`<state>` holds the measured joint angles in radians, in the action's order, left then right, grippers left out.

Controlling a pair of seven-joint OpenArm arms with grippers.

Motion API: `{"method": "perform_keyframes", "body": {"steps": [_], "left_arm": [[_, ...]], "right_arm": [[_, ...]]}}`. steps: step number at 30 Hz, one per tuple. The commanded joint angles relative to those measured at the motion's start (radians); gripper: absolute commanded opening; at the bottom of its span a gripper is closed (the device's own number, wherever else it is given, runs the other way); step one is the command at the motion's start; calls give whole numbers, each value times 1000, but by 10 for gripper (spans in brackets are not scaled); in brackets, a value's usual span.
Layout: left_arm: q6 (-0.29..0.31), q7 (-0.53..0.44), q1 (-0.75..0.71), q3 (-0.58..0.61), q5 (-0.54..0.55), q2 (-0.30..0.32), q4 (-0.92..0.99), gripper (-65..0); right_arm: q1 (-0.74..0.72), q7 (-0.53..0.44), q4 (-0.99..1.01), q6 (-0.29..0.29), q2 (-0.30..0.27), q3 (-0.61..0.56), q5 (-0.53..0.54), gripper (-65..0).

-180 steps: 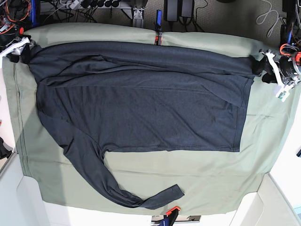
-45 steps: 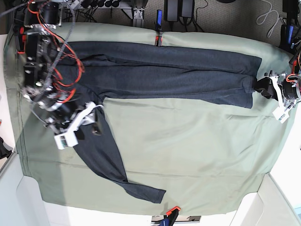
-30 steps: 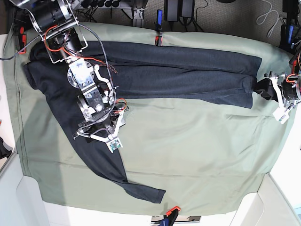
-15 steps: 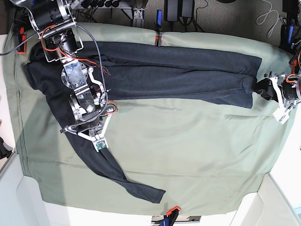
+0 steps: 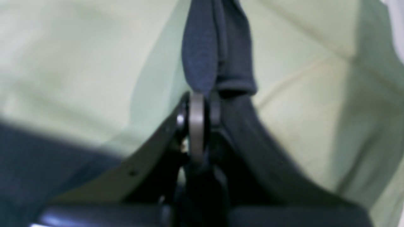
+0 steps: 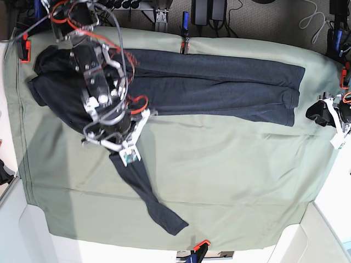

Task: Fold the T-shirt properly
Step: 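Grasp the loose sleeve with the right gripper and lay it along the body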

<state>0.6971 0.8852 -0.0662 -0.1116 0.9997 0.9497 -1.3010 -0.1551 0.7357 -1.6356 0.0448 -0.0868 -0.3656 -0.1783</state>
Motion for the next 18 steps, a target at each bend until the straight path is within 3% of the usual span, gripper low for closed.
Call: {"method": "perform_keyframes", "body": {"steps": [1,10,16,18], "left_arm": [[1,-13,16,-15,14,31,-9,-328],[1,1,16,-15,69,31,-11,-328],[1,2,16,-15,89,16,-125,-328],[1,2,16,-14,89,-4,-192,-328]], "right_arm": [[12,-21,-55,12,1,2,-5,-650],[303,-21,-390,15,-95,3,-5,-650],[381,-23,-437,15,-129,4,3,-641],[383,-20,-437,10,-128,4,3,-391]]}}
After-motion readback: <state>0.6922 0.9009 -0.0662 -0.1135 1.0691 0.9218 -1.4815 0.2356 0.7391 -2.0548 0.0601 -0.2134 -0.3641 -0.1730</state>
